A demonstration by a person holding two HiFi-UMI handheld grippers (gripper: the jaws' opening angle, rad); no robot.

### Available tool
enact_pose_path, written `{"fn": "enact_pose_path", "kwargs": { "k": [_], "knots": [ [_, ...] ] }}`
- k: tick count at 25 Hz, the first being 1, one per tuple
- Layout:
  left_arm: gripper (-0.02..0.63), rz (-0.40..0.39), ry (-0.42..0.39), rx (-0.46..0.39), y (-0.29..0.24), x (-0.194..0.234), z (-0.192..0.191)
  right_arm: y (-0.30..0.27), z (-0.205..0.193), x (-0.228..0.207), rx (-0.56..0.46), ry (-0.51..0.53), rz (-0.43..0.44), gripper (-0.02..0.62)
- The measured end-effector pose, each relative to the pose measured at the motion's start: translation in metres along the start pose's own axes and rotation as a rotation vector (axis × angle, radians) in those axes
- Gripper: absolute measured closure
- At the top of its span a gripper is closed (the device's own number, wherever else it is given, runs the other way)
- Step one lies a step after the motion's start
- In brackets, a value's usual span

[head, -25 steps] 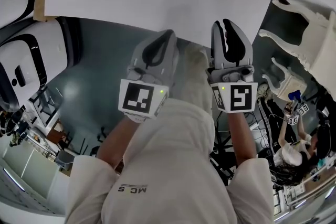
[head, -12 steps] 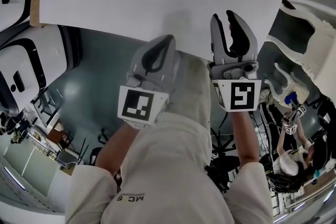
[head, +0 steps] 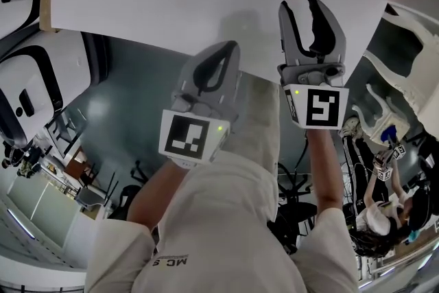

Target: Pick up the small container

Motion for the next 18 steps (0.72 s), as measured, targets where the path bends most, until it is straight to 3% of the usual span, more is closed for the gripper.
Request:
{"fn": "enact_pose_path", "kwargs": {
  "k": [6, 18],
  "knots": [
    [0.606, 0.001, 0.009, 0.018, -0.011, 0.012, -0.002, -0.024, -0.017, -0.005, 0.004, -0.005, -0.010, 0.402],
    [0.606, 0.010, 0.038, 0.030, -0.020, 0.022, -0.012, -0.045, -0.035, -0.012, 0.028, 0.040, -0.005, 0.402]
  ]
}}
Point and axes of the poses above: the fingertips, and each gripper's own axes: y backward along the fingers, x to its left, z out of its top, the point moved 8 cm from there along y, backward along the fingers, and after that the axes turned 8 degrees about y, right-handed, at the moved point
